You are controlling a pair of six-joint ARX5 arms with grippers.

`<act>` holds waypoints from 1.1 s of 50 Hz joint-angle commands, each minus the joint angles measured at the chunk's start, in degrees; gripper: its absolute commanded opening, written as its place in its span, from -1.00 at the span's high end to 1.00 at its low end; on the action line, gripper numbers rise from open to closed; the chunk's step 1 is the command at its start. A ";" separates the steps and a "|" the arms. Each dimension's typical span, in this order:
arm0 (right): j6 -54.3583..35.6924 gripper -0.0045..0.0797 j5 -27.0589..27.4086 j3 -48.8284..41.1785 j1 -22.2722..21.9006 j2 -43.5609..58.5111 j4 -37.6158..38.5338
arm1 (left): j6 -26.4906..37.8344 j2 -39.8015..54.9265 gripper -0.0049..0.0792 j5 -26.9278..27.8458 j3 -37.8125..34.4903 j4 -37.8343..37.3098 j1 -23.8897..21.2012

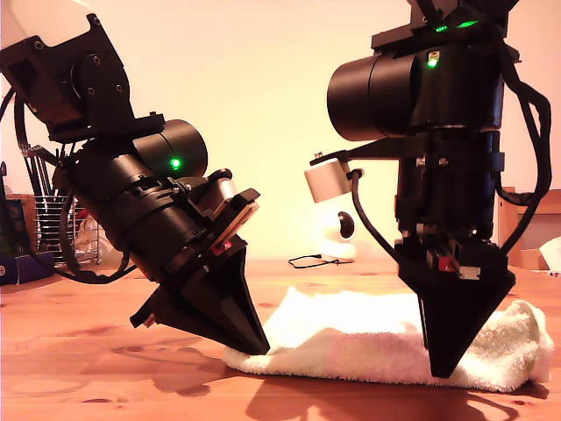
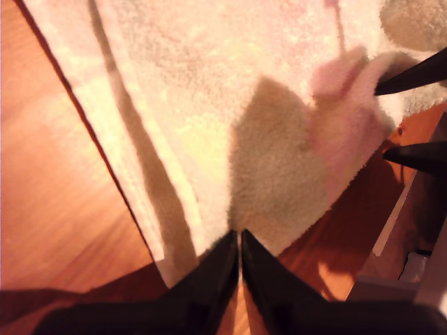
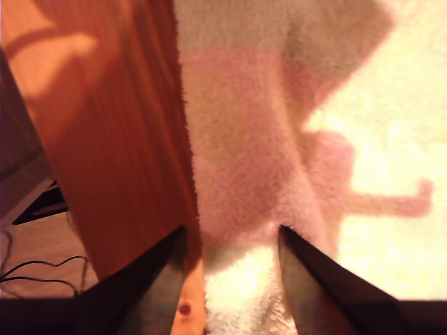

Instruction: Fold the tea towel in front of you. After folding it, place it to the right side.

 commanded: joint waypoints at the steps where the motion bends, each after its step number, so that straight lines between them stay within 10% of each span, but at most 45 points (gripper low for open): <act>1: -0.13 0.00 -0.55 -0.42 -0.11 2.27 0.31 | 0.72 1.55 0.93 0.13 0.26 0.09 0.11; 14: -0.09 0.03 -0.57 -0.42 -0.09 5.42 1.66 | 0.74 1.55 0.93 0.31 0.26 -0.17 0.11; 32: 2.25 0.91 -3.10 -0.42 -0.07 6.01 1.86 | 1.25 1.40 0.93 1.64 0.26 -0.22 0.57; 55: 7.74 0.92 -8.79 -0.42 4.70 2.71 -2.32 | 2.36 -7.82 0.93 -3.17 0.33 -1.27 2.69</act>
